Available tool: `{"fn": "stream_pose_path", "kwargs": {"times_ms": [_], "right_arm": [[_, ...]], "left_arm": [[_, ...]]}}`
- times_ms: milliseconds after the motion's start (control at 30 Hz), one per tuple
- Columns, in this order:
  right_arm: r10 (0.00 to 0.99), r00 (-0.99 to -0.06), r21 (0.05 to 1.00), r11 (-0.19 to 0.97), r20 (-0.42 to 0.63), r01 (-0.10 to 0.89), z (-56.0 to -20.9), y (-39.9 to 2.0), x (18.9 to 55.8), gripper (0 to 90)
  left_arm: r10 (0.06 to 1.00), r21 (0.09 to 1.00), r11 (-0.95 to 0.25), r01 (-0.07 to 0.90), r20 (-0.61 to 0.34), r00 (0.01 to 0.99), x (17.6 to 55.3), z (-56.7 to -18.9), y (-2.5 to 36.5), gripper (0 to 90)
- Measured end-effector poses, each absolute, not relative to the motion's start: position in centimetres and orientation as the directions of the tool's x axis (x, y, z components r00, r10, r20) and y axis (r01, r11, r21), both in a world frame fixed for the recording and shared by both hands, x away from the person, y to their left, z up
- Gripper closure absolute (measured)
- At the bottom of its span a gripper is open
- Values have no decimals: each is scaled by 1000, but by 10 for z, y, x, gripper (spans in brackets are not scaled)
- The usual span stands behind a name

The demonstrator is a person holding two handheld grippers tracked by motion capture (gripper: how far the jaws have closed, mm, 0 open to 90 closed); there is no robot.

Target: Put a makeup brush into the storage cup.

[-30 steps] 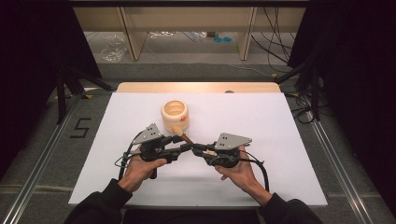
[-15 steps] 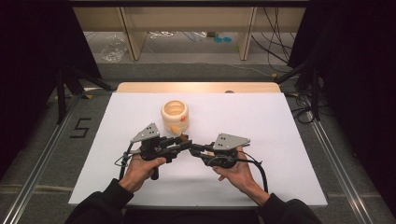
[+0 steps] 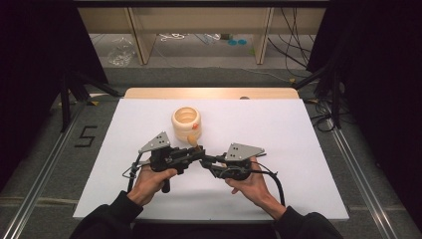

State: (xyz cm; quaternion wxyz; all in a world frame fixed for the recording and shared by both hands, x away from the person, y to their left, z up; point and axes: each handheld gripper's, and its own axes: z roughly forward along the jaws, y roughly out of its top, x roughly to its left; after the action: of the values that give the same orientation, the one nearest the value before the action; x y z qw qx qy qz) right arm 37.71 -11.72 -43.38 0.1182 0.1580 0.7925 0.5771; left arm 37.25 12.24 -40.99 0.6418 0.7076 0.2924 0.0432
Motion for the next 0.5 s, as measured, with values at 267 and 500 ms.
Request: {"fn": "stream_pose_path", "kwargs": {"times_ms": [267,500], "right_arm": [[376,-926,955,270,14,125,-434,-116,377,783],[366,-930,957,254,43,144,-436,-115,377,782]], "left_arm": [[481,940,-4,342,-298,825,370,-409,120,772],[470,948,-17,317,-272,839,371,-409,120,772]]}}
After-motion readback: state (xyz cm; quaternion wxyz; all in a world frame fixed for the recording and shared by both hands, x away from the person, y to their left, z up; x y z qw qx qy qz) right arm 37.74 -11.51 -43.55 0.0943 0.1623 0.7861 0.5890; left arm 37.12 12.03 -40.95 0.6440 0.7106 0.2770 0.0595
